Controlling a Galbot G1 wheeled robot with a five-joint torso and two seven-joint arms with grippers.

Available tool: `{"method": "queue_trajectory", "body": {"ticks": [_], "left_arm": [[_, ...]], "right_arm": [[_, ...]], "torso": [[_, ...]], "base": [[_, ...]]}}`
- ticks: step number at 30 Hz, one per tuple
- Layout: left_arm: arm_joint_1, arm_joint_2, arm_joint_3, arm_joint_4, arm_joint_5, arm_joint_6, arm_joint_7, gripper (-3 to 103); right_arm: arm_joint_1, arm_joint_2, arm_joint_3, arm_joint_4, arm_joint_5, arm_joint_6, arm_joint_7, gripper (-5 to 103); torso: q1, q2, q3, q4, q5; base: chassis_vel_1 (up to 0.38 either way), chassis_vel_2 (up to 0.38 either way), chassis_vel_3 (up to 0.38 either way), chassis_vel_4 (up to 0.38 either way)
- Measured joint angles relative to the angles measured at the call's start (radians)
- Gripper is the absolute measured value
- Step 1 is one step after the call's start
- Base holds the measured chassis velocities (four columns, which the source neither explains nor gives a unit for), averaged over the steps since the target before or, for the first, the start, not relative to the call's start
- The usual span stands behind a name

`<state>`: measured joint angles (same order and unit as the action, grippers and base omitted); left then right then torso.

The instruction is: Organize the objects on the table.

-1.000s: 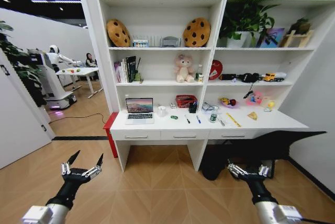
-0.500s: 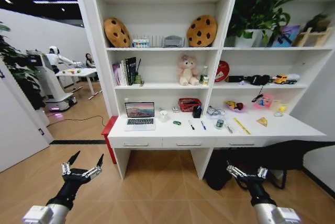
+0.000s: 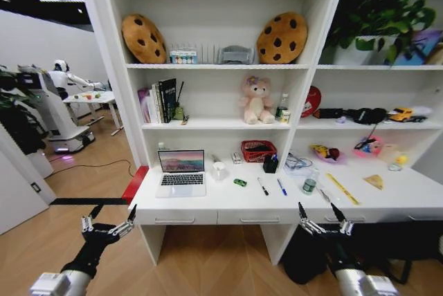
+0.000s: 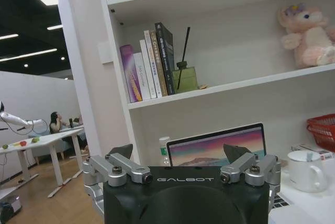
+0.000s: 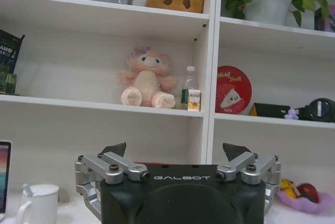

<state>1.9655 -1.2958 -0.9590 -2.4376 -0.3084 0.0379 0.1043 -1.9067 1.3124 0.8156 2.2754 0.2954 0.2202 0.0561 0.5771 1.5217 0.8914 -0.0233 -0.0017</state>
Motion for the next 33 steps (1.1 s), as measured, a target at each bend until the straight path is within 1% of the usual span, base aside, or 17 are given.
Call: {"method": "queue_trajectory", "body": {"ticks": [2, 3, 4, 5, 6, 7, 8, 9, 11, 13, 17, 19, 25, 27, 30, 32, 33], "left_arm": [[0.001, -0.001, -0.001, 0.000, 0.000, 0.000, 0.000, 98], [0.001, -0.001, -0.001, 0.000, 0.000, 0.000, 0.000, 98], [0.001, 0.000, -0.004, -0.001, 0.000, -0.001, 0.000, 98], [0.002, 0.002, -0.009, -0.002, -0.001, 0.000, 0.000, 98], [0.002, 0.002, -0.009, -0.002, -0.001, 0.000, 0.000, 98], [0.003, 0.006, -0.015, -0.004, -0.001, -0.001, 0.000, 98], [0.004, 0.011, -0.021, -0.007, -0.001, -0.001, 0.000, 98], [0.004, 0.011, -0.021, -0.007, -0.001, -0.001, 0.000, 98], [0.004, 0.022, -0.029, -0.010, -0.006, 0.000, -0.001, 98], [0.004, 0.027, -0.032, -0.010, -0.010, 0.000, -0.003, 98], [0.003, 0.043, -0.033, 0.000, -0.012, 0.000, -0.004, 98], [-0.007, 0.081, -0.034, 0.014, -0.020, 0.005, -0.009, 98], [-0.031, 0.142, -0.038, 0.038, -0.047, 0.027, -0.022, 98], [-0.042, 0.168, -0.041, 0.052, -0.066, 0.037, -0.023, 98], [-0.047, 0.179, -0.042, 0.058, -0.071, 0.040, -0.025, 98], [-0.079, 0.258, -0.034, 0.117, -0.090, 0.046, -0.034, 98], [-0.079, 0.258, -0.034, 0.117, -0.090, 0.046, -0.034, 98]], "right_arm": [[0.003, -0.002, -0.011, 0.002, 0.002, 0.034, -0.009, 100], [0.003, -0.002, -0.011, 0.002, 0.002, 0.034, -0.009, 100], [0.002, -0.003, -0.011, 0.001, -0.003, 0.055, -0.023, 100], [0.001, -0.003, -0.009, 0.001, -0.010, 0.068, -0.039, 100], [0.001, -0.003, -0.009, 0.001, -0.010, 0.068, -0.039, 100], [-0.002, -0.002, -0.008, 0.001, -0.015, 0.078, -0.054, 100], [-0.007, -0.001, -0.007, 0.002, -0.016, 0.082, -0.064, 100], [-0.007, -0.001, -0.007, 0.002, -0.016, 0.082, -0.064, 100], [-0.020, 0.004, -0.004, 0.009, -0.015, 0.086, -0.090, 100], [-0.024, 0.008, -0.004, 0.007, -0.016, 0.090, -0.098, 100], [-0.024, 0.010, -0.002, 0.000, -0.016, 0.090, -0.095, 100], [-0.021, 0.006, 0.005, -0.008, -0.018, 0.090, -0.088, 100], [-0.005, 0.001, 0.014, -0.021, -0.029, 0.090, -0.048, 100], [0.001, -0.001, 0.020, -0.029, -0.030, 0.090, -0.043, 100], [0.001, -0.001, 0.020, -0.031, -0.030, 0.090, -0.042, 100], [-0.001, -0.006, 0.016, -0.046, -0.033, 0.093, -0.042, 100], [-0.001, -0.006, 0.016, -0.046, -0.033, 0.093, -0.042, 100]], "torso": [[0.000, 0.000, 0.000, 0.0006, 0.0031], [0.000, 0.000, 0.000, 0.0006, 0.0031], [0.000, 0.000, 0.000, 0.0003, 0.0008], [0.000, 0.000, 0.000, 0.0001, 0.0005], [0.000, 0.000, 0.000, 0.0001, 0.0005], [0.001, 0.000, 0.000, 0.0005, 0.0023], [0.001, -0.001, 0.000, 0.0012, 0.0027], [0.001, -0.001, 0.000, 0.0012, 0.0027], [0.001, 0.000, 0.000, -0.0005, 0.0005], [0.001, 0.000, 0.000, -0.0003, 0.0023], [-0.001, 0.000, 0.000, 0.0004, 0.0014], [-0.002, 0.001, 0.000, 0.0005, 0.0020], [-0.001, 0.001, 0.000, 0.0000, 0.0017], [0.000, 0.000, 0.000, 0.0005, 0.0017], [0.000, 0.000, 0.000, 0.0004, 0.0018], [0.000, 0.000, 0.000, 0.0005, 0.0015], [0.000, 0.000, 0.000, 0.0005, 0.0015]], "base": [[-0.344, 0.362, 0.351, -0.343], [-0.320, 0.364, 0.310, -0.328], [-0.320, 0.326, 0.304, -0.328], [-0.320, 0.326, 0.259, -0.297], [-0.320, 0.326, 0.259, -0.297], [-0.227, 0.276, 0.259, -0.198], [-0.227, 0.187, 0.145, -0.198], [-0.227, 0.187, 0.145, -0.198], [-0.156, 0.136, 0.018, -0.057], [-0.071, 0.012, 0.001, -0.043], [0.000, 0.000, 0.000, 0.000], [0.094, -0.051, -0.038, 0.077], [0.032, -0.038, -0.021, 0.039], [0.000, 0.000, 0.000, 0.000], [0.000, 0.000, 0.000, 0.000], [0.000, 0.000, 0.000, 0.000], [0.000, 0.000, 0.000, 0.000]]}}
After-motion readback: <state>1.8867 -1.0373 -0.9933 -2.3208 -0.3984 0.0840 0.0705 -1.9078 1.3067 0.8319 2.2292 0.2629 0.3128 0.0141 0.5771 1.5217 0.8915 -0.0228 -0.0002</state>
